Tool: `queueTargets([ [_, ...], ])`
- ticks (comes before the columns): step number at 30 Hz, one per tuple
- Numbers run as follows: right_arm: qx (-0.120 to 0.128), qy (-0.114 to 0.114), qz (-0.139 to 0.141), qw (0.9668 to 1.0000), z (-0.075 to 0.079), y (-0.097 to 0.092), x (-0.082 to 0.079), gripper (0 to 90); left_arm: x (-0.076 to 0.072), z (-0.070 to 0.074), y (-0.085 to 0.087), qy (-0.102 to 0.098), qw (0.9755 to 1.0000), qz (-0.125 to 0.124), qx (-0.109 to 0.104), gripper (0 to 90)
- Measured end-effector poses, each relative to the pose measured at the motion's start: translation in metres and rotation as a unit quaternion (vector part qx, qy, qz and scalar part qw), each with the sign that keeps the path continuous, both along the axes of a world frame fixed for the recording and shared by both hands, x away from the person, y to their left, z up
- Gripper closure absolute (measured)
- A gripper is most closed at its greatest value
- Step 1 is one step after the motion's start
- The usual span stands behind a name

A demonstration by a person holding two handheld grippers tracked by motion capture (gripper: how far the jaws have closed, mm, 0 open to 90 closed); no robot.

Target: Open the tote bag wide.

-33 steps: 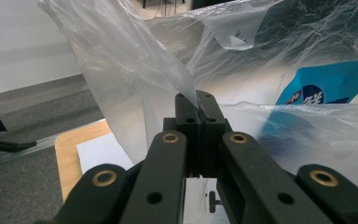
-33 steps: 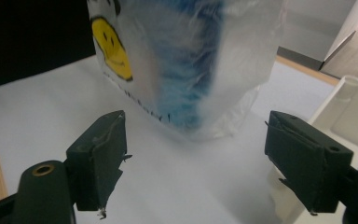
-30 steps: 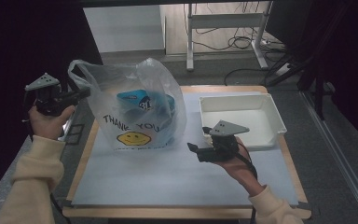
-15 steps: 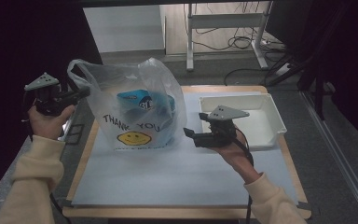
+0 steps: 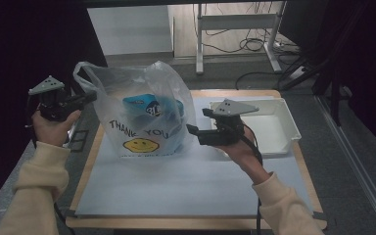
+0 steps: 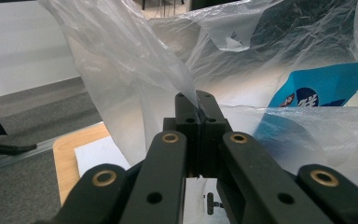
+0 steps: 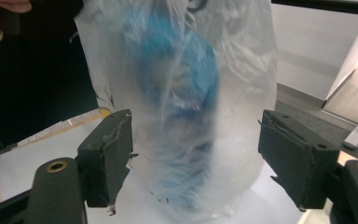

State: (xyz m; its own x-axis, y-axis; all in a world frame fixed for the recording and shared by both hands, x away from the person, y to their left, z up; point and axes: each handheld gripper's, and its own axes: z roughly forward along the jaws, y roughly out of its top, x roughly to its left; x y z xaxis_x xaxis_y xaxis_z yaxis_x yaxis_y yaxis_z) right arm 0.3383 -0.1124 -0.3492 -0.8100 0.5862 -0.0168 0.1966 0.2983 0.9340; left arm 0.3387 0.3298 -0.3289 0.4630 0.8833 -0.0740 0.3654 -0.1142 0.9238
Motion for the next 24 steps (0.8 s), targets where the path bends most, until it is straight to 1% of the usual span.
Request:
queueTargets([
  [1,0.0,0.0,0.0,1.0,0.0,0.0,0.0,26.6,0.0,0.0,0.0,0.0,1.0,0.0,0.0,89.9],
  [3,0.002,-0.002,0.004,1.0,0.007,0.005,0.003,27.4,0.0,0.0,0.0,0.0,1.0,0.0,0.001,89.9],
  [5,0.002,-0.002,0.005,1.0,0.008,0.007,0.004,27.7,0.0,0.0,-0.001,0.001,1.0,-0.001,0.001,90.0],
  [9,-0.002,-0.008,0.011,0.9999,0.016,0.016,0.009,29.1,0.0,0.0,-0.002,0.0,1.0,-0.002,0.002,89.9],
  [24,-0.001,-0.012,0.023,0.9997,0.025,0.031,0.014,32.0,-0.001,0.001,-0.001,-0.001,1.0,0.0,0.001,89.9],
])
